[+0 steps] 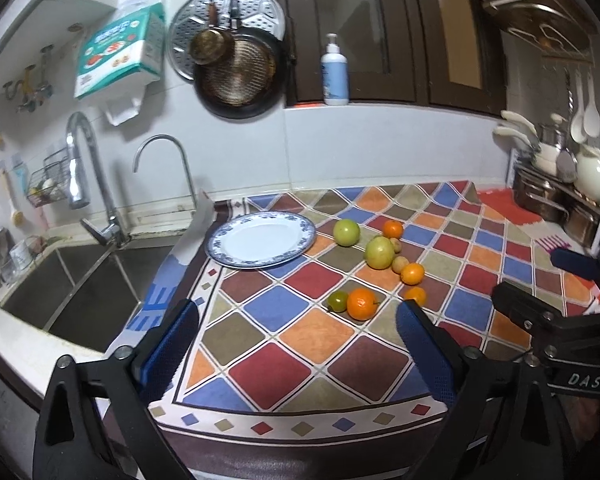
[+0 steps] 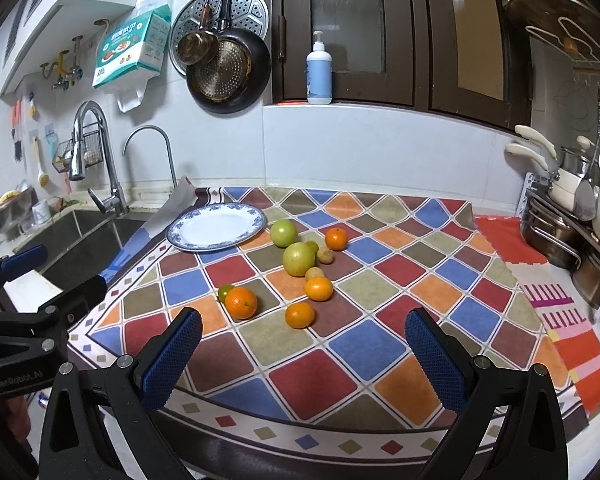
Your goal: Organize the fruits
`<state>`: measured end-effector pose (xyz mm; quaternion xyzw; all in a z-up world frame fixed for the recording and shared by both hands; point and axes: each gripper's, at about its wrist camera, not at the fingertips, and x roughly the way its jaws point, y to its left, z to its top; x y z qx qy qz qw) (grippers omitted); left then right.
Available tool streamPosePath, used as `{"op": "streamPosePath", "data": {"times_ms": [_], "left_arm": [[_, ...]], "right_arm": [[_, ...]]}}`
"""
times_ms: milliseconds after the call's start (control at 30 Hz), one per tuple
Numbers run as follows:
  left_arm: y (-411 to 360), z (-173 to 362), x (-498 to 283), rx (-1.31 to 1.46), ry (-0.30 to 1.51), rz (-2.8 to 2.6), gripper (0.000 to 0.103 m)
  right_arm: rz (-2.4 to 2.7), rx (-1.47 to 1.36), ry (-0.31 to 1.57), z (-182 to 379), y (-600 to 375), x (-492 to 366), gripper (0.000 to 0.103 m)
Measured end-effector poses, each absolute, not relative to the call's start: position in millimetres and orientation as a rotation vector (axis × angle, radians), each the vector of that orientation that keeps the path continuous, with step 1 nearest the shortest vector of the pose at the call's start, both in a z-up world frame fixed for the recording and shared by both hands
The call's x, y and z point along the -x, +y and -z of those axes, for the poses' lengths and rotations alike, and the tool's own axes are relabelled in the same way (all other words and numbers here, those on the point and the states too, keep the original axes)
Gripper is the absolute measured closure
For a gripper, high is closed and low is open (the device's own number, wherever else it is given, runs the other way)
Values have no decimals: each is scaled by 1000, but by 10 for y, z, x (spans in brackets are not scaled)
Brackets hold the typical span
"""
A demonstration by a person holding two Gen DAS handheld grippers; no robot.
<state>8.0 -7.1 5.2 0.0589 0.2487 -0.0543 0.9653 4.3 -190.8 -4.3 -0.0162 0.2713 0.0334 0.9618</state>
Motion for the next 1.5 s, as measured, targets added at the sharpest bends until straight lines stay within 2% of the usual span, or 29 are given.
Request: {"op": "streamPosePath", "data": {"times_ms": [333,833,1300,1500], "left_arm": [[-199,105,-431,-227,506,247,16],[-345,613,-1210,-437,589,568,36],[-571,951,-1409,-530,637,656,48],[-688,1033,-1438,-547,651,649,53]], "right_arm": [[-62,35,605,206,-1898,-344,5],[35,0,774,678,-1749,-962,26],[-28,16,889,992,-1791,-1331,43],[-85,15,913,1085,-1849,-1437,46]]}}
